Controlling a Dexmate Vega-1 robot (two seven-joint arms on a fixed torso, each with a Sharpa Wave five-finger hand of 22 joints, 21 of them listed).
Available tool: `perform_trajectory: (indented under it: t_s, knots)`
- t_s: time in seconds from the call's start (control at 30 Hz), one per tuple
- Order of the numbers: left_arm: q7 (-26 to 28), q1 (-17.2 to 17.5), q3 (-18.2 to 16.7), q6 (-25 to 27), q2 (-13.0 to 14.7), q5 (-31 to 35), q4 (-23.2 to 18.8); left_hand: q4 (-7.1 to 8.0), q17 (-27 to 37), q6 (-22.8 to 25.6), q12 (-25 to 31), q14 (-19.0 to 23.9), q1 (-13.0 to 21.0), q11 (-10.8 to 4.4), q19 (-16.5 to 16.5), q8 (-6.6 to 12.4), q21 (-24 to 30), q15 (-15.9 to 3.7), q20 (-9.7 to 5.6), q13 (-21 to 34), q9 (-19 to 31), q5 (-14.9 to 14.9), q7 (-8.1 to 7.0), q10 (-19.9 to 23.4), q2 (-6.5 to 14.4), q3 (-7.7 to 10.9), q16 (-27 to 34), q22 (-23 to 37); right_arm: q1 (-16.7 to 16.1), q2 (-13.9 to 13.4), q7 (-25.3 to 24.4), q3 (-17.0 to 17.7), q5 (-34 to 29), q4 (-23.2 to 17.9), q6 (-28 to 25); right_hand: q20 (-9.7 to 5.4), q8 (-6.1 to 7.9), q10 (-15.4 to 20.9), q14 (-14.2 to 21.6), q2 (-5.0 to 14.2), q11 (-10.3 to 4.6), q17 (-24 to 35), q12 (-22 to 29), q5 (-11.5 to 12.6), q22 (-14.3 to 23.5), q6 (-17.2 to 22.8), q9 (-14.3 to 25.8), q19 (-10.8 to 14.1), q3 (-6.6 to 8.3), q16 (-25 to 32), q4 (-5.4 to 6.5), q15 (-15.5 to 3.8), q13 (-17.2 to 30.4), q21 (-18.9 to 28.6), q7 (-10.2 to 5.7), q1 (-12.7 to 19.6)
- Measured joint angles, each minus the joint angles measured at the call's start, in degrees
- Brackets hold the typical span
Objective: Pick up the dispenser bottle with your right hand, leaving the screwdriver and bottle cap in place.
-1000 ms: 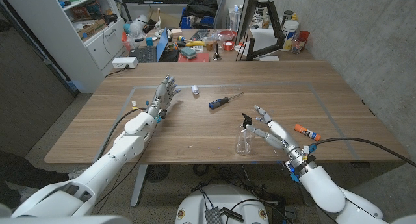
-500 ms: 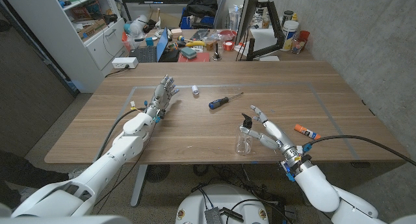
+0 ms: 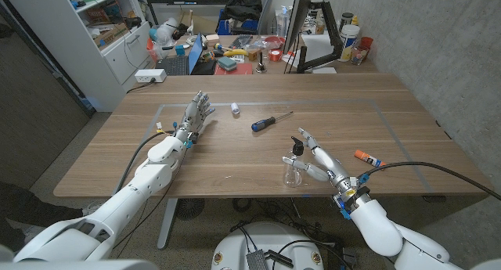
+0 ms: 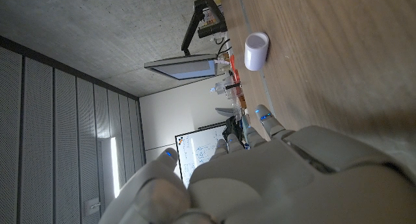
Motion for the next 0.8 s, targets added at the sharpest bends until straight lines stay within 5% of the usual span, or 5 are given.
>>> perform_trajectory:
  t_s: [0.37,0.8]
  knots:
    - [0.25,0.57,0.02,0.05,0.33,0.09,-0.79,0.00,0.00,0.00,0.00,0.00,0.00,0.00,0.00,0.00,0.00,0.00,0.00,0.00,0.00,0.00,0.00,0.00,0.00,0.00,0.00,-0.01,0.33,-0.45,-0.68,-1.39,-2.06,-1.27,-3.63,0.07,0.00,-1.16,-0.24,0.22,0.08,0.00,0.00,0.22,0.20,0.00,0.00,0.96,-0.40,0.00,-0.40,0.23,0.00,-0.44,0.00,0.98]
    - [0.56,0.91,-0.17,0.19,0.64,0.12,-1.27,0.00,0.00,0.00,0.00,0.00,0.00,0.00,0.00,0.00,0.00,0.00,0.00,0.00,0.00,0.00,-0.01,0.00,0.00,0.00,0.00,-0.01,1.34,-0.42,-1.08,-3.74,-5.79,-3.13,-10.57,0.19,-0.22,-1.60,-1.44,1.57,0.43,0.00,-0.55,1.10,0.19,0.01,0.01,1.45,-0.87,0.00,-0.87,0.21,0.31,-1.89,-0.01,6.54]
